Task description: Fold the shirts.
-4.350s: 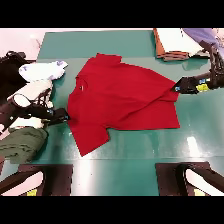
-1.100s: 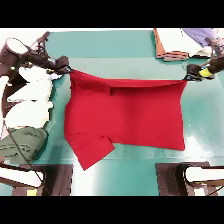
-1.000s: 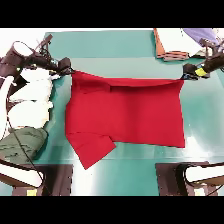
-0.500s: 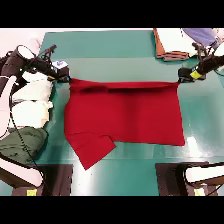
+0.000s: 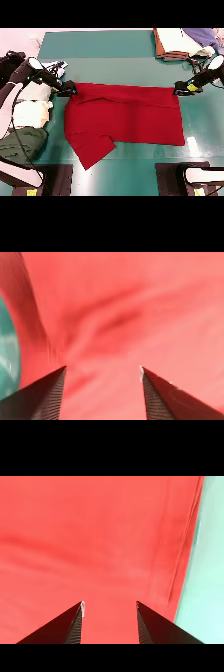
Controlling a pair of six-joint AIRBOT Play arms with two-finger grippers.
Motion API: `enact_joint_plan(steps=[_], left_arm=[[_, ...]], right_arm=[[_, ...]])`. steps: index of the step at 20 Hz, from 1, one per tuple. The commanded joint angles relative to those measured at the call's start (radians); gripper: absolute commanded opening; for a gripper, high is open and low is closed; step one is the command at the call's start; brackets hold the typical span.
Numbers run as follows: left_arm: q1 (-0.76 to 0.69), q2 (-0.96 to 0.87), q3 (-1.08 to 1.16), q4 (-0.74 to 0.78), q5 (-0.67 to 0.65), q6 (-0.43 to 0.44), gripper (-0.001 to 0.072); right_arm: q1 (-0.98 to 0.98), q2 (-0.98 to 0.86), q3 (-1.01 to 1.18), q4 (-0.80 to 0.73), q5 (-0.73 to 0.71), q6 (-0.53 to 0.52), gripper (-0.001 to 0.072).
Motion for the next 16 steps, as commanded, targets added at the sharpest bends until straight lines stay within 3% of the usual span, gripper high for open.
enact_joint_plan(steps=[1,8,11,16], left_arm=[[-0.009,0.160,-0.159,0.140,-0.037,-0.048,0.0548],[-0.009,0.703,-0.808,0.156,0.037,-0.170,0.0549],[-0.009,0.770,-0.936,0.064,0.067,-0.182,0.0548],[-0.009,0.772,-1.074,-0.201,0.237,-0.095,0.0548]], right_arm=[[0.008,0.097,-0.003,0.001,0.087,0.001,0.0384],[0.007,0.323,-0.147,0.002,0.044,0.001,0.0384],[0.007,0.332,-0.151,0.002,0.046,0.001,0.0383],[0.007,0.332,-0.151,0.002,0.048,0.001,0.0383]])
